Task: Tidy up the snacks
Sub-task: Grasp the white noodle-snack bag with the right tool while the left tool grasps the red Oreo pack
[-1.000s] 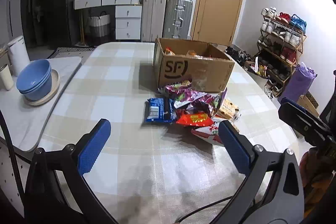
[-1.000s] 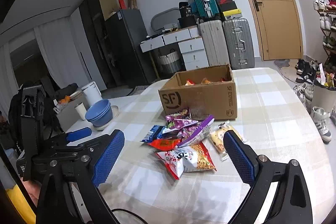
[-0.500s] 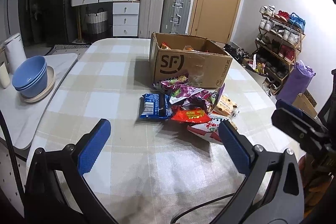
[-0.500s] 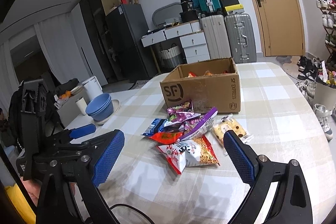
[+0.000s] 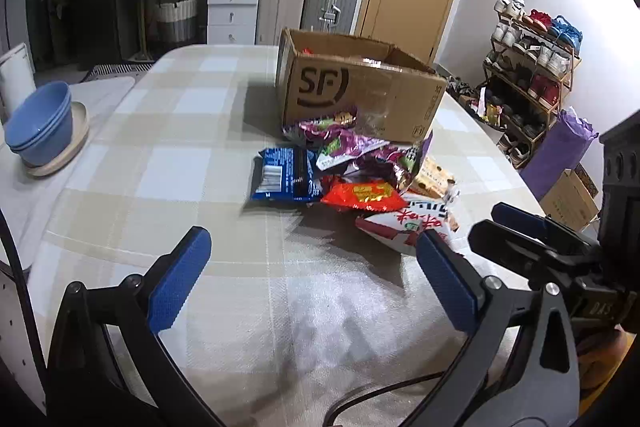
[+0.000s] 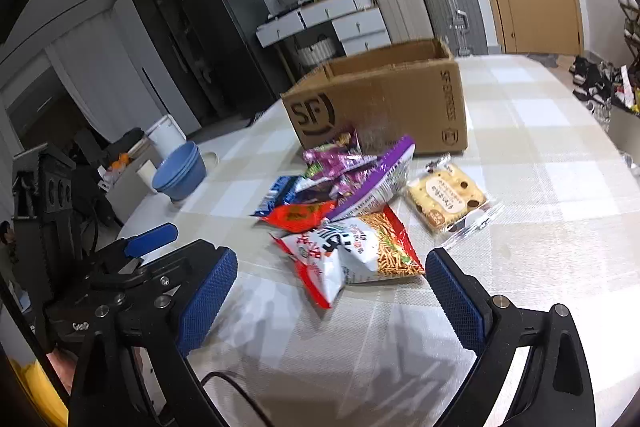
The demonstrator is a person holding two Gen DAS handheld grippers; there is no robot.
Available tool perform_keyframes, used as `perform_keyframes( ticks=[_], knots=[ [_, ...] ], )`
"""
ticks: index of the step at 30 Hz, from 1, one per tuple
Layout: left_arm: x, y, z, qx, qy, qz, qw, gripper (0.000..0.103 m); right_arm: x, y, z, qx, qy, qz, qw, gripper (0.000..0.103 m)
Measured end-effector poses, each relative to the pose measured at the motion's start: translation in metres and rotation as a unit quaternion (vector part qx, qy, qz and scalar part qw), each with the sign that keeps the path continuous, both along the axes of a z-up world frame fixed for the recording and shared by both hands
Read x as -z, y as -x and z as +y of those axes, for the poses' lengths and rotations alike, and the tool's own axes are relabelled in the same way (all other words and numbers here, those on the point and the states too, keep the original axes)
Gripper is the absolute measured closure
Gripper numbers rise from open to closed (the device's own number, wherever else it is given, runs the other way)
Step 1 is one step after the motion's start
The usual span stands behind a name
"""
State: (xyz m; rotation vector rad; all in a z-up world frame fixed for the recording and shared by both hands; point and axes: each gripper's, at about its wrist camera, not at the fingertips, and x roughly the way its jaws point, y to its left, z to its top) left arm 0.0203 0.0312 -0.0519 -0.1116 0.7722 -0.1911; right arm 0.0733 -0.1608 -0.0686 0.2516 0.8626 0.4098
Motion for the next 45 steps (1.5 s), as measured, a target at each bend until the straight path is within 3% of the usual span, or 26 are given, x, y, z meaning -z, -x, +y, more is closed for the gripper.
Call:
perform_keyframes(
  ticks=[12, 19, 22, 26, 32, 45],
  knots=[
    [0.036, -0.037, 0.001, 0.003, 0.018, 0.038, 0.9991, 0.001, 0.035, -0.052, 0.006, -0.021, 0.003, 0.069, 0.997, 0.006],
    [0.049, -0.052, 0.006, -0.001, 0.025, 0.054, 0.9982, 0.001, 0.054, -0.062, 0.013, -0.036, -0.011, 0.098, 0.995, 0.01],
    [0.053, -0.055, 0.008, -0.003, 0.027, 0.057, 0.998, 0.001, 0.056, -0.062, 0.019, -0.047, -0.007, 0.094, 0.994, 0.017],
    [0.057, -0.058, 0.008, -0.004, 0.028, 0.062, 0.9977, 0.001, 0.057, -0.059, 0.023, -0.051, -0.005, 0.088, 0.995, 0.034],
    [0.056, -0.057, 0.009, -0.004, 0.029, 0.064, 0.9975, 0.001, 0.057, -0.051, 0.021, -0.05, -0.023, 0.084, 0.995, 0.045],
    [0.043, -0.048, 0.015, -0.013, 0.025, 0.054, 0.9982, 0.001, 0.043, -0.025, -0.002, -0.021, -0.06, 0.072, 0.995, 0.048]
  ],
)
